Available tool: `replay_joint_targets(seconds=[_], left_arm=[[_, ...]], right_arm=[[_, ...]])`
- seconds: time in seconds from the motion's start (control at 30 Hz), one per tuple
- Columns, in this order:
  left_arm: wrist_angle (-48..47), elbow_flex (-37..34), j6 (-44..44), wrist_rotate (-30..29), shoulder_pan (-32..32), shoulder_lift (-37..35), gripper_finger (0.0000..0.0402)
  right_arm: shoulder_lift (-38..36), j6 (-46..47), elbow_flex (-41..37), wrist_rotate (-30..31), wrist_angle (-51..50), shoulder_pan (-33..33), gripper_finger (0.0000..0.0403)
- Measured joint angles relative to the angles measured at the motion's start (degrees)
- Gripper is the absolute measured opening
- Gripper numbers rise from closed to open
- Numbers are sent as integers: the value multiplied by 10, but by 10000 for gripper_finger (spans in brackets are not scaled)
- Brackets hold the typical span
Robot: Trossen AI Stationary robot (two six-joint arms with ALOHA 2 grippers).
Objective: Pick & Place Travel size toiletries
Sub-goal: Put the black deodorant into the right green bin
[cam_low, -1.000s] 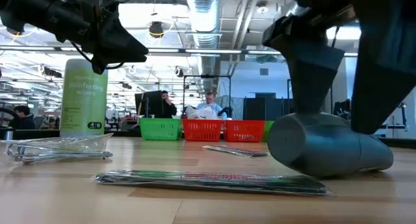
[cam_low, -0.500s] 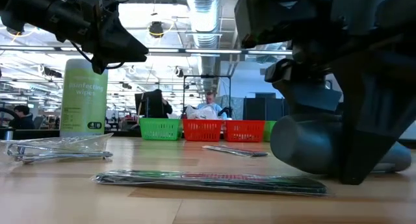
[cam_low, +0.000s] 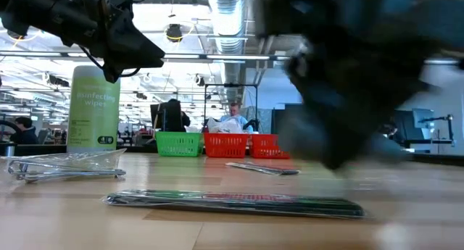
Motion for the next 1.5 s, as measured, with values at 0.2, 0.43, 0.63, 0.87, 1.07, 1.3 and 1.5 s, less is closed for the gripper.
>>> replay_joint_targets(seconds=[0.2, 0.43, 0.63, 0.87, 1.07, 1.3, 1.5], left_arm=[[34, 0, -2, 24, 0, 1, 97], [188, 1, 28, 24, -26, 61, 97], [275, 1, 30, 24, -32, 142, 97], [328, 1, 16, 24, -32, 205, 97], [345, 1, 18, 24, -32, 213, 97], [346, 0, 33, 24, -32, 209, 97], [345, 0, 53, 24, -32, 209, 97]], right_arm=[[-59, 0, 4, 95, -37, -9, 203], [-120, -9, 4, 178, -51, -26, 203], [-155, -7, 4, 220, -107, -40, 203], [-176, 16, 4, 269, -177, -83, 203], [-177, 33, 4, 314, -234, -156, 203], [-177, -34, 4, 286, -179, -267, 203], [-177, -108, 4, 200, -89, -350, 203]])
